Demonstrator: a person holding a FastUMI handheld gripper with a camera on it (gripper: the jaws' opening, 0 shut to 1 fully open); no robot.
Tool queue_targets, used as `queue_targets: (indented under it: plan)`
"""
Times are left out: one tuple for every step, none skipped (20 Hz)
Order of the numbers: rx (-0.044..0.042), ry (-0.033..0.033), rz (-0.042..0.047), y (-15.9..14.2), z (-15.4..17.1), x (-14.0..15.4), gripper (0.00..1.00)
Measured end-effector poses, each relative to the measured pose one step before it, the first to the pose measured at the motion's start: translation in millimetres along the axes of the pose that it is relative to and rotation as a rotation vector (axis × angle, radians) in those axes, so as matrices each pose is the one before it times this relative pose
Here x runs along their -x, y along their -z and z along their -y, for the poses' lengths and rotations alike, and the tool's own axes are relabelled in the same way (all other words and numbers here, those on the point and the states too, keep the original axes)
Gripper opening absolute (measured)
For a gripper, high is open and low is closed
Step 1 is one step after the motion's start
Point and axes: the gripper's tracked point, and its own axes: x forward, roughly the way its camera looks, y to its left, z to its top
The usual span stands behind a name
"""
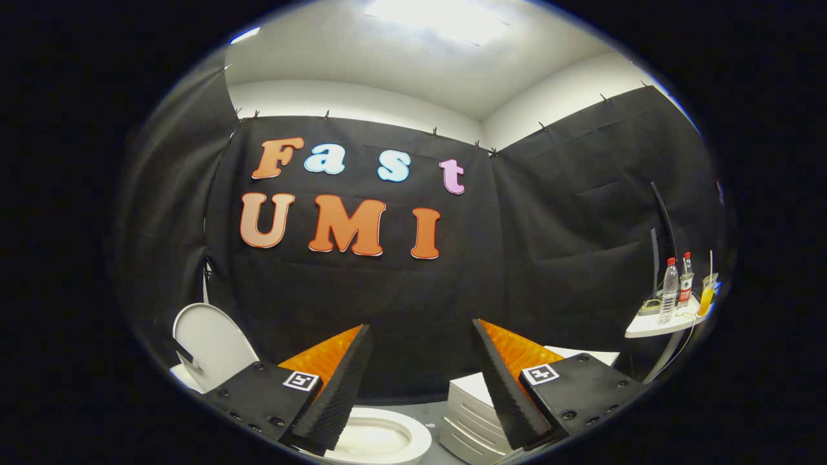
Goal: Open the toilet lid.
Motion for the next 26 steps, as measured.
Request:
queue_targets:
  plan:
    - [0.01693,0.00512,0.00176,0.14,1.86,2.45,0.98]
    - [0.00252,-0.00715,0.00375,-1.82,-2.22,1.86,0.98]
    - [-0.00882,-0.01204,-0.00065,0.2,-4.33,2.88,0.98]
    - [-0.0114,-0.01533,-0.01081,2.64,-5.93,0.88,0.98]
    - [-0.0106,-0.01899,-0.00907,3.12,-6.21,1.24,0.98]
    - [-0.01544,-0.01884,-0.0019,-0.05,-7.22,-2.07,0.98]
    - [-0.01374,-0.01381,0.00416,-0.27,-4.06,-0.17,0.98]
    - [-0.00751,-0.01003,-0.00116,-1.71,-3.65,-1.59,0.98]
    - [-0.00133,-0.00636,0.00002,0.74,-3.21,0.83,0.98]
    - [-0.00277,-0.01007,0.00535,-2.26,-4.8,-0.07,0.98]
    - [-0.0077,-0.01221,0.00323,-1.79,-4.44,0.79,0.98]
    - [-0.00798,-0.01333,0.00137,-1.44,-5.55,0.5,0.98]
    - [-0.00552,-0.01329,-0.0005,0.31,-4.51,1.09,0.98]
    - [0.00112,-0.00693,-0.00275,0.39,-3.48,-0.89,0.98]
    - [0.00902,-0.00198,-0.00503,2.19,-1.5,-1.66,0.98]
    - [0.01096,-0.00081,-0.00574,1.58,-0.59,-2.74,0.98]
    - [0.00997,-0.00224,-0.00429,1.9,-1.85,0.42,0.98]
    - [0.00955,-0.00079,-0.00142,0.05,-2.56,-0.72,0.98]
    - [0.01103,-0.00297,-0.00027,0.62,-1.63,0.9,0.98]
    - [0.00699,-0.00495,-0.0016,-0.33,-2.16,-0.75,0.98]
    - [-0.00086,-0.00424,-0.0021,-0.2,-2.48,0.77,0.98]
    - [-0.0051,-0.00296,0.00017,-0.64,-1.68,-0.26,0.98]
    - [-0.00689,0.00039,0.00383,-1.74,-0.4,0.63,0.98]
    - [-0.0087,0.00191,0.00481,-1.81,1.39,0.28,0.98]
    - [-0.00857,0.00072,0.00526,-2.18,0.03,1.37,0.98]
    - [-0.00756,-0.00179,0.00585,-3.0,0.03,0.03,0.98]
